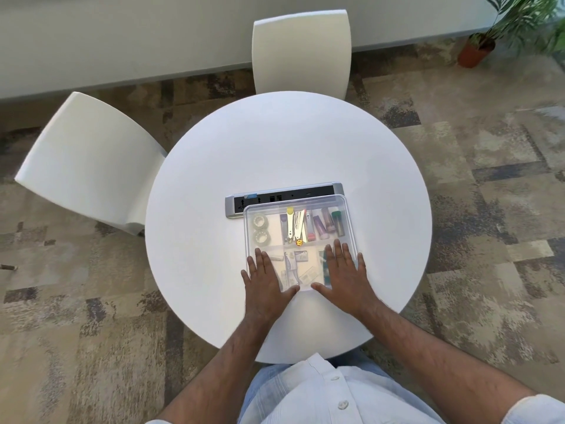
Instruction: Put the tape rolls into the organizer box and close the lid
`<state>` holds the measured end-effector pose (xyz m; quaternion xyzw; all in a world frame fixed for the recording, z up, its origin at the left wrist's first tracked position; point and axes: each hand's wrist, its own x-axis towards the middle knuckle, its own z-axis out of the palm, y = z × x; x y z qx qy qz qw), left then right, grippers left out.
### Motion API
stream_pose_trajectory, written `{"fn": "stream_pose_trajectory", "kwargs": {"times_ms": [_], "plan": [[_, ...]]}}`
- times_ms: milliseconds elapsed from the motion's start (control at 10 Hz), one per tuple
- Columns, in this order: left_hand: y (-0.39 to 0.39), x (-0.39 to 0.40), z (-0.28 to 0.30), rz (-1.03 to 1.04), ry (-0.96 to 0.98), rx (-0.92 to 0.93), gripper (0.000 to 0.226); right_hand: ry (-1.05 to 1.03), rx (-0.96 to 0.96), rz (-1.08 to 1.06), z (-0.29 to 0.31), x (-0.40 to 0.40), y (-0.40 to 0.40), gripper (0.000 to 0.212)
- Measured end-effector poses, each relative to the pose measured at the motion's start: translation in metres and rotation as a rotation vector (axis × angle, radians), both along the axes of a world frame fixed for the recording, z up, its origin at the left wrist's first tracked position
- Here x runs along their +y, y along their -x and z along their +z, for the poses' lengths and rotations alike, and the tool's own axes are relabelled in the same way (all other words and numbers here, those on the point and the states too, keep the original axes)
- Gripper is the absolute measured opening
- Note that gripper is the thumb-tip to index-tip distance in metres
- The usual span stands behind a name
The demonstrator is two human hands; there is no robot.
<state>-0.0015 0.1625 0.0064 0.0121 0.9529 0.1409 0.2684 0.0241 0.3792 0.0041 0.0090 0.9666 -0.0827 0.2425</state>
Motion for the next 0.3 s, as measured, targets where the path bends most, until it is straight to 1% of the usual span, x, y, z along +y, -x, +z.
{"fn": "stream_pose_trajectory", "kwargs": {"times_ms": [100,200,300], "plan": [[-0.003,-0.009,0.003,0.003,-0.021,0.027,0.114,0.017,0.016,0.005,0.003,0.007,-0.004,0.094],[0.007,-0.021,0.009,-0.012,-0.034,0.07,0.093,-0.002,0.053,0.026,0.008,0.015,0.002,0.087],[0.018,-0.025,0.021,-0.038,-0.017,0.146,0.078,-0.009,0.105,0.072,0.013,0.017,0.008,0.085]]}}
